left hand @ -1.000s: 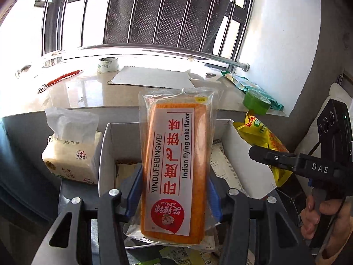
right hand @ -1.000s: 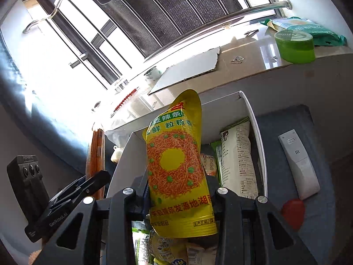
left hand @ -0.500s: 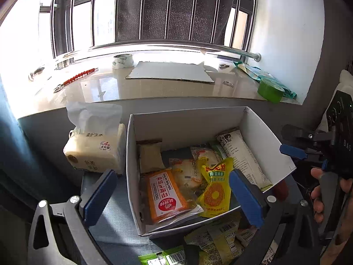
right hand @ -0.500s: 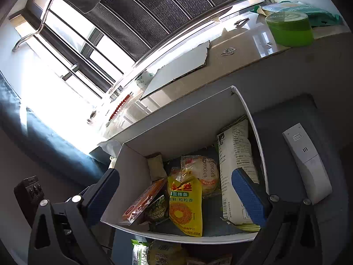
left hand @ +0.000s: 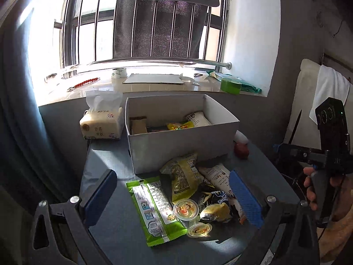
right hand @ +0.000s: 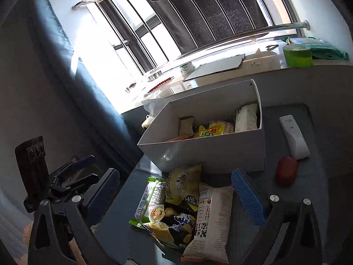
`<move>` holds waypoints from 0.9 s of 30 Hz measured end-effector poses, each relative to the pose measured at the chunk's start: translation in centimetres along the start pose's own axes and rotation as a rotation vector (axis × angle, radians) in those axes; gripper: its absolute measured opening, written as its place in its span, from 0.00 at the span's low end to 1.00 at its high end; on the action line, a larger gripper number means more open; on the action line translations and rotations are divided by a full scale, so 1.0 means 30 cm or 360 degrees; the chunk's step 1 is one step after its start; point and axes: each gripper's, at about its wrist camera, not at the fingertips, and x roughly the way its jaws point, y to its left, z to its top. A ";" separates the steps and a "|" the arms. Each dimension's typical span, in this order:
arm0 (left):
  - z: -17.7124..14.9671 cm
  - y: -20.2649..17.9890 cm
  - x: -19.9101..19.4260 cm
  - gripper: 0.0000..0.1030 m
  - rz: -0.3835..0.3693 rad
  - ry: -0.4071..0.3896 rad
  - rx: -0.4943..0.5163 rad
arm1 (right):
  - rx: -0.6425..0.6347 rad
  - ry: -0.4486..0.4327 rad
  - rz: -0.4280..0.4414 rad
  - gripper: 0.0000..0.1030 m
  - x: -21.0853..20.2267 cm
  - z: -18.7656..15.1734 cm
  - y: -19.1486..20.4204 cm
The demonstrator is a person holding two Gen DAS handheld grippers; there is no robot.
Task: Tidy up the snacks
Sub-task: 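Withdraw both grippers from the box back over the pile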
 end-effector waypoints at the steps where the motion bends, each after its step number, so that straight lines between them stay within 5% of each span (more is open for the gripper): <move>1: -0.042 0.001 -0.014 1.00 -0.0017 0.0007 -0.0047 | 0.0017 -0.0003 0.0004 1.00 -0.016 -0.045 0.002; 7: -0.276 -0.046 -0.098 1.00 0.0055 -0.0082 -0.0131 | 0.0177 0.0002 -0.0062 1.00 -0.114 -0.336 -0.027; 12: -0.342 -0.086 -0.128 1.00 -0.0001 -0.0098 -0.0127 | 0.0284 0.0049 -0.0101 1.00 -0.154 -0.486 -0.067; 18: -0.355 -0.089 -0.110 1.00 0.0006 -0.0065 -0.0123 | 0.0509 -0.0017 -0.0156 1.00 -0.121 -0.461 -0.148; 27: -0.370 -0.071 -0.101 1.00 0.0049 -0.0039 -0.0152 | 0.0014 0.0224 -0.0386 1.00 0.126 -0.230 -0.091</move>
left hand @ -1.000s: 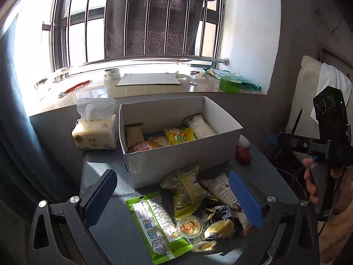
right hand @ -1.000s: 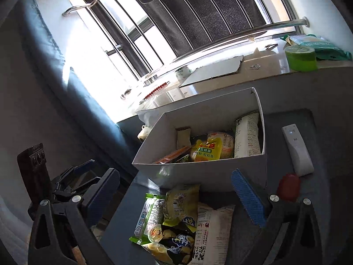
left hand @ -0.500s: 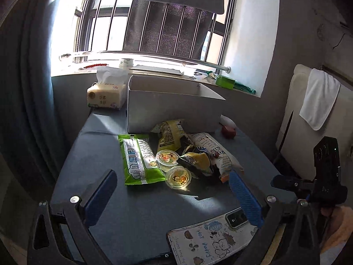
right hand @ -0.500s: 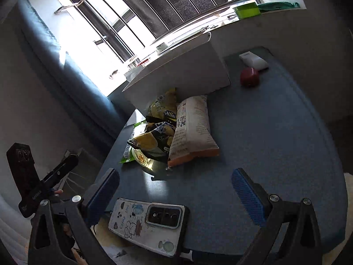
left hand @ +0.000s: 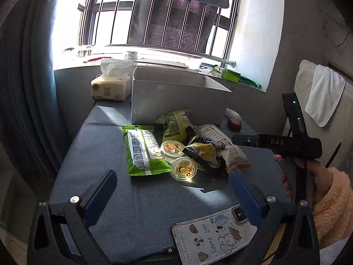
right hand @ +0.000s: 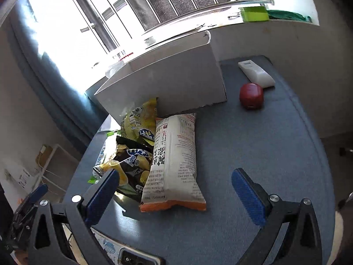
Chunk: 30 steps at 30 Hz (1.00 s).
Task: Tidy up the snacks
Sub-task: 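Withdraw both grippers from the box back over the pile, then put white chip bag in box with right gripper while left carries green packet in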
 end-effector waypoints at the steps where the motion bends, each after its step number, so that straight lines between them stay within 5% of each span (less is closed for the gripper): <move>1: -0.002 0.008 0.002 1.00 0.0007 0.0008 -0.0007 | -0.0054 0.0068 -0.0020 1.00 0.036 0.020 0.015; 7: -0.012 0.066 0.007 1.00 0.0034 0.0037 -0.0085 | -0.0182 0.0237 -0.0177 0.93 0.187 0.059 0.025; 9: -0.011 0.082 0.015 1.00 0.0045 0.0049 -0.0104 | -0.0221 0.0309 -0.0178 0.48 0.226 0.051 0.031; 19: 0.076 0.141 0.165 1.00 0.0127 0.0208 -0.0132 | -0.0080 0.0164 -0.0033 0.41 0.076 0.023 0.008; 30: 0.226 0.195 0.588 1.00 0.0308 0.0591 -0.0165 | 0.0014 0.0007 0.0032 0.41 -0.148 -0.085 0.010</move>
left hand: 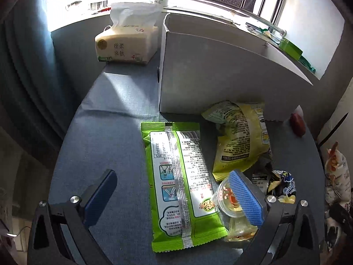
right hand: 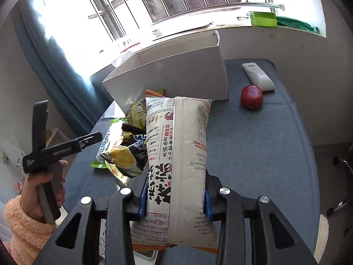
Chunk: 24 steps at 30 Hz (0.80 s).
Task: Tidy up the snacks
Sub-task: 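Put white chip bag in box with right gripper while left carries green packet in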
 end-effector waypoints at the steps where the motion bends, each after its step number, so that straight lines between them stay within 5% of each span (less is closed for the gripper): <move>1: 0.015 -0.005 0.036 1.00 0.0039 0.0043 0.0008 | -0.0003 0.0004 0.0001 0.41 -0.009 -0.002 -0.006; 6: 0.052 -0.031 0.139 1.00 0.0180 0.0120 0.0031 | -0.0007 -0.0005 -0.0027 0.41 -0.027 -0.014 -0.012; 11: 0.040 -0.041 0.129 0.98 0.0104 0.0070 0.0123 | 0.0004 0.0008 -0.0026 0.41 -0.021 -0.022 -0.022; 14: 0.022 -0.036 0.084 0.67 0.0081 0.0002 0.0191 | 0.0012 0.0009 -0.0007 0.41 -0.015 -0.025 -0.022; 16: 0.011 -0.030 0.063 0.62 0.0055 -0.0001 0.0218 | 0.0014 0.0012 -0.0008 0.41 -0.008 -0.028 -0.022; 24: -0.005 -0.035 -0.184 0.61 -0.0075 -0.0334 0.0244 | 0.0016 -0.0032 -0.0012 0.41 -0.020 0.014 -0.026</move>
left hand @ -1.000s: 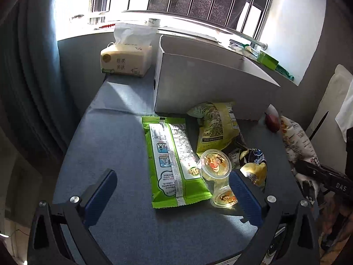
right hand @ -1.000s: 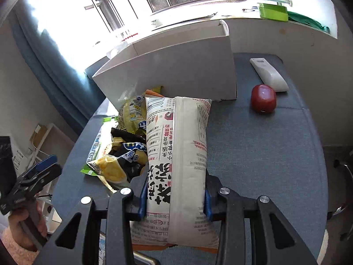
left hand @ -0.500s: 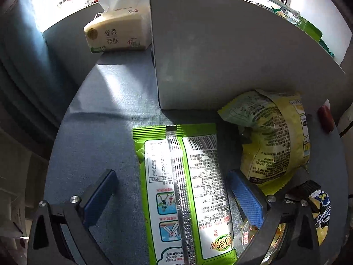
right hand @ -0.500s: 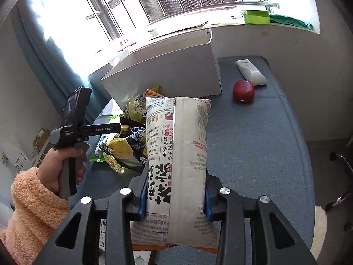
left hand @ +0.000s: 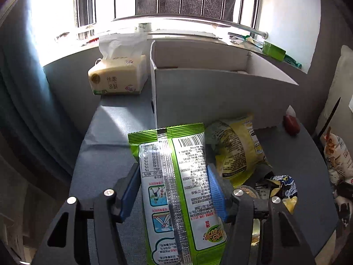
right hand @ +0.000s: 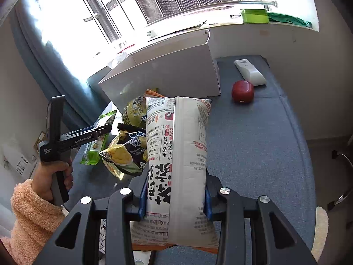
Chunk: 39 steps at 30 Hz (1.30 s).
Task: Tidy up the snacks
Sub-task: 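Put white chip bag in box with right gripper while left carries green packet in, then withdraw both grippers from the box back over the pile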
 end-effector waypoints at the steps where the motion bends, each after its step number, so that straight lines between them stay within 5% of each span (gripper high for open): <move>1: 0.011 -0.011 -0.045 0.61 -0.0022 -0.0056 0.0024 | -0.0006 -0.0013 0.0004 0.41 -0.002 0.018 0.004; 7: 0.204 -0.034 -0.193 0.61 -0.0123 -0.0265 0.0077 | -0.0090 -0.0104 0.0034 0.41 -0.014 0.177 0.053; 11: 0.358 -0.051 -0.193 0.61 -0.0187 -0.0271 0.0078 | -0.0127 -0.0144 0.0091 0.41 0.001 0.333 0.089; 22: 0.683 -0.118 0.118 0.63 -0.0146 -0.0122 0.0094 | -0.0022 -0.0122 -0.0026 0.41 0.213 0.762 0.037; 25: 0.708 -0.104 0.213 0.78 -0.0085 -0.0083 0.0036 | 0.0031 -0.0107 -0.0071 0.41 0.277 0.821 -0.002; 26: 0.709 -0.098 0.242 0.96 -0.0061 -0.0049 0.0027 | 0.0035 -0.0101 -0.0060 0.44 0.299 0.835 -0.010; 28: 0.697 -0.091 0.279 1.00 -0.0032 0.0012 0.0046 | 0.0046 -0.0088 -0.0003 0.67 0.338 0.857 -0.027; 29: 0.686 -0.085 0.287 1.00 -0.0031 0.0031 0.0055 | 0.0071 -0.0109 -0.0015 0.95 0.345 0.860 -0.035; 30: 0.673 -0.079 0.287 1.00 -0.0043 0.0042 0.0054 | 0.0093 -0.0139 -0.0008 1.00 0.342 0.859 -0.042; 33: 0.645 -0.056 0.264 1.00 -0.0051 0.0031 0.0034 | 0.0117 -0.0171 0.0078 1.00 0.334 0.849 -0.042; 39: 0.598 -0.054 0.105 1.00 -0.0081 -0.0099 0.0039 | -0.0031 -0.0248 0.0035 1.00 0.264 0.802 0.022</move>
